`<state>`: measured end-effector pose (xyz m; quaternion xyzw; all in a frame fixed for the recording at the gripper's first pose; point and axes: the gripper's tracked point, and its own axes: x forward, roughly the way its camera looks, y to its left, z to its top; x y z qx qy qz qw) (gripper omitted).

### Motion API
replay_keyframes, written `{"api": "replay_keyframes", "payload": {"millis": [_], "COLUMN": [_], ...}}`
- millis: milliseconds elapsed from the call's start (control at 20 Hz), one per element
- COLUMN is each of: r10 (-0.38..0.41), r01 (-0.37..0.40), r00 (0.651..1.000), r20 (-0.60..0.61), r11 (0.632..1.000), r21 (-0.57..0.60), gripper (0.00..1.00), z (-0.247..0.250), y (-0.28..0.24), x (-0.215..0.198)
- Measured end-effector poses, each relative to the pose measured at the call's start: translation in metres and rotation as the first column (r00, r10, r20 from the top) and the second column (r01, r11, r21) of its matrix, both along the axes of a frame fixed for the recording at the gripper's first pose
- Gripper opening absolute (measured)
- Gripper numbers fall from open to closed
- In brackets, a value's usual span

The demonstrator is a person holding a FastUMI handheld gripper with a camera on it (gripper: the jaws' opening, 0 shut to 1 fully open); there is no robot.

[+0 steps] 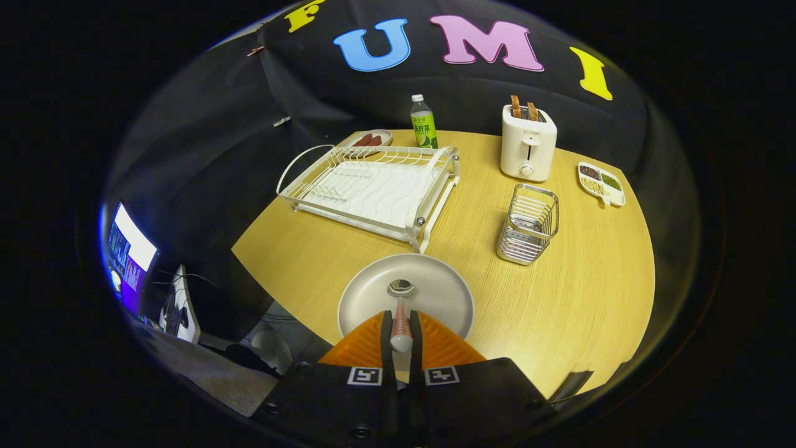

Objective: Take the plate from the dish rack, then take the spoon from the basket and place it into the plate.

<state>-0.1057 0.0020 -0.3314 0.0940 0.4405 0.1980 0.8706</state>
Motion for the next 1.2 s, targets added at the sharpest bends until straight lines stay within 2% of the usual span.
{"api": "replay_keyframes", "payload": {"millis": [650, 850, 1000, 1050, 1150, 1200], "r10": [0.004, -0.003, -0.01, -0.011, -0.013, -0.016], "r01": [-0.006, 0.001, 0.008, 0.009, 0.011, 0.013], "r00": [1.0, 0.999, 0.999, 1.0, 1.0, 1.0], "r20": [-0.03, -0.034, -0.03, -0.029, -0.027, -0.027], "r11": [0.998, 0.998, 0.998, 0.998, 0.996, 0.996], "r21": [-0.055, -0.065, -0.065, -0.066, -0.085, -0.089], "gripper": [0.15, 0.23, 0.23, 0.29, 0.53, 0.61], "z": [-0.023, -0.025, -0.023, -0.022, -0.024, -0.024], "y": [0.001, -0.003, -0.006, -0.006, -0.011, -0.012], "x": [-0.002, -0.004, -0.004, -0.005, -0.003, -0.002]}}
